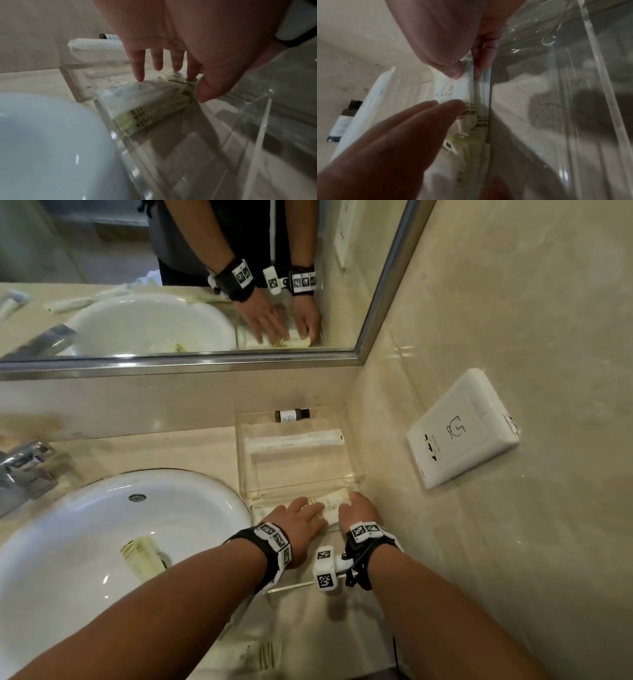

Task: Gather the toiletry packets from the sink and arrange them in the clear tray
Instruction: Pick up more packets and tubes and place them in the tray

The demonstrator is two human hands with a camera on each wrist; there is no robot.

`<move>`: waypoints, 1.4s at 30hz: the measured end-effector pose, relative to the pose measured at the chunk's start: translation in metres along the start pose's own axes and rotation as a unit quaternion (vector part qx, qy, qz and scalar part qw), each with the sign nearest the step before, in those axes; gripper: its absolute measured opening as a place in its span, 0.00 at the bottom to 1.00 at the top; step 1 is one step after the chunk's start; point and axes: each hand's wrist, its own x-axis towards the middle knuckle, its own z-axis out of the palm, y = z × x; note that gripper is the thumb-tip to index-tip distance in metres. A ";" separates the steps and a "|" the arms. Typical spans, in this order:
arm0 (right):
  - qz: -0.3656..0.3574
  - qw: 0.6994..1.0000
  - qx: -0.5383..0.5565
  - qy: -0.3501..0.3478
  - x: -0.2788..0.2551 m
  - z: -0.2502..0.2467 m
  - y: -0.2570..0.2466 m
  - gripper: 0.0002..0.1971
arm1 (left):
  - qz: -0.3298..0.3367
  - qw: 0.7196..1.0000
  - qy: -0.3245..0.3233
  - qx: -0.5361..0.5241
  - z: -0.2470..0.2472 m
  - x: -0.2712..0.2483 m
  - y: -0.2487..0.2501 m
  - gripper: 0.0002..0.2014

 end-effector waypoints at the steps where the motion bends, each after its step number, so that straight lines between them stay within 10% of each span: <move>1: -0.006 1.000 -0.013 0.003 0.000 0.000 0.000 0.17 | 0.001 1.000 -0.011 0.004 0.000 0.001 0.001 0.34; 13: -0.183 0.956 -0.160 0.166 -0.034 0.012 0.004 0.20 | -0.016 0.997 -0.067 0.037 -0.003 0.007 0.002 0.38; 32: -0.159 0.971 -0.155 0.088 -0.040 0.002 0.021 0.19 | -0.026 1.000 0.012 0.001 -0.008 -0.003 -0.003 0.23; 42: -0.198 0.970 -0.131 0.056 -0.085 0.002 0.014 0.18 | -0.160 0.979 0.079 -0.103 -0.020 -0.084 -0.042 0.27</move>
